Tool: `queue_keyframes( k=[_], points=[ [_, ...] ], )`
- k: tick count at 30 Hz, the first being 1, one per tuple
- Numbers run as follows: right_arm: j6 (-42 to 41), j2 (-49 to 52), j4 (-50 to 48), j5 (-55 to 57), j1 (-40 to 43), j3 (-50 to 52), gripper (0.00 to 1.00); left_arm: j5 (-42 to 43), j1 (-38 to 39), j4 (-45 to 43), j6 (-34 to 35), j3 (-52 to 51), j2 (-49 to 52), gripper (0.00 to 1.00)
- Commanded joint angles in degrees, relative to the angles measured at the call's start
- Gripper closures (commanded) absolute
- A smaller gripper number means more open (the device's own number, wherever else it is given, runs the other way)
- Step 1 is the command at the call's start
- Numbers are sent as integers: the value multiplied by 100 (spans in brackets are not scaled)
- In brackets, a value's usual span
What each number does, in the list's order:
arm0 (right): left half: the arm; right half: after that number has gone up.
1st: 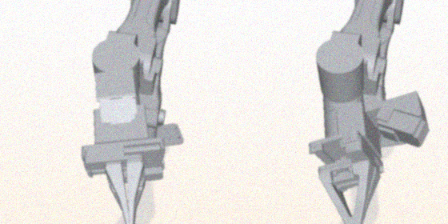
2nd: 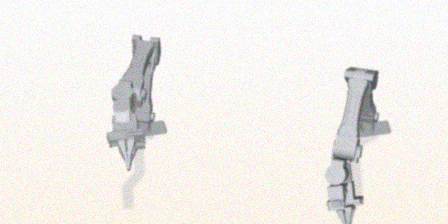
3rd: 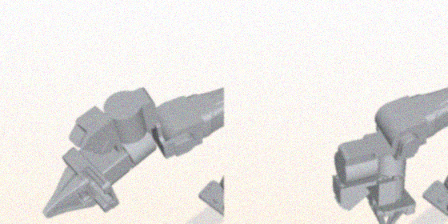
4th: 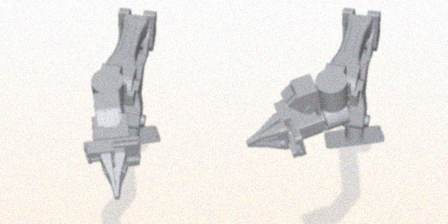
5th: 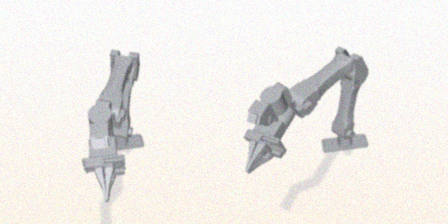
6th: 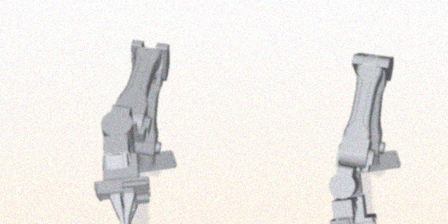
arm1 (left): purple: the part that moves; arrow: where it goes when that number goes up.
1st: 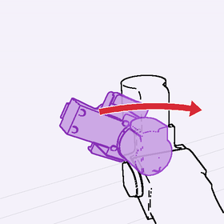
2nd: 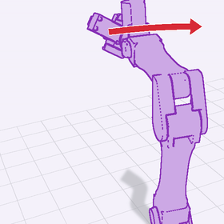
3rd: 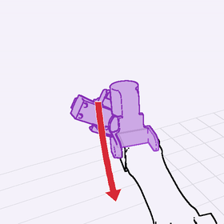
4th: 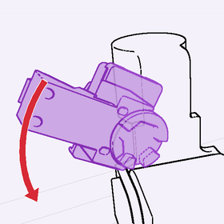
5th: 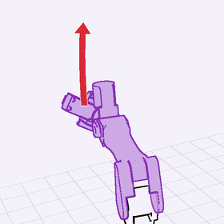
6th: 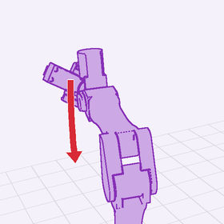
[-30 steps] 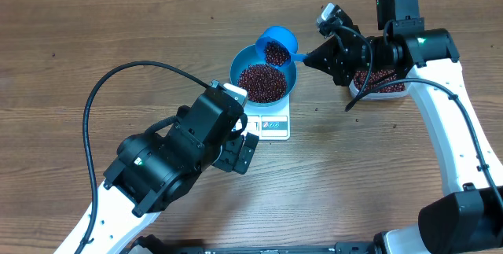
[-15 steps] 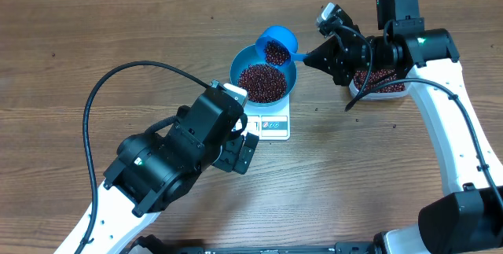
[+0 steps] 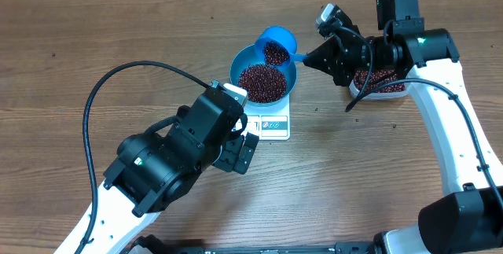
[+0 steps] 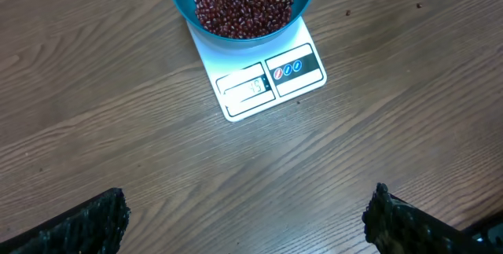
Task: Scoop item into bowl and weigh 150g on scale
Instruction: 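Keep the blue scoop tilted over the teal bowl, trickling beans, then move the scoop back to the bean tub and dip it in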
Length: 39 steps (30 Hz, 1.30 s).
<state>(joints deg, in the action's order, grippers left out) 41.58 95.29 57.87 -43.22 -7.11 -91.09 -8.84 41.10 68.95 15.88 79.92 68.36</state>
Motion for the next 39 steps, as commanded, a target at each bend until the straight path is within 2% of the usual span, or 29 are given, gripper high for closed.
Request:
queue_keyframes(
  k=[1, 29, 32, 34, 36, 39],
  points=[
    [48, -66, -50, -142, 7, -79, 96, -72, -22, -17, -109, 114, -55, 0],
    [-179, -63, -68, -142, 7, -79, 96, -72, -22, -17, -109, 114, -55, 0],
    [-1093, -66, -431, -144, 37, -79, 96, -72, -22, -17, -109, 114, -55, 1],
    [-2015, -63, -793, -203, 146, -79, 96, -72, -22, -20, -109, 114, -55, 0],
    [-2734, -63, -1010, -632, 378, -79, 96, -72, -22, -17, -109, 114, -55, 0],
    [-4256, -28, -1331, -1285, 986, -79, 96, -72, -22, -17, -109, 114, -55, 1]
  ],
)
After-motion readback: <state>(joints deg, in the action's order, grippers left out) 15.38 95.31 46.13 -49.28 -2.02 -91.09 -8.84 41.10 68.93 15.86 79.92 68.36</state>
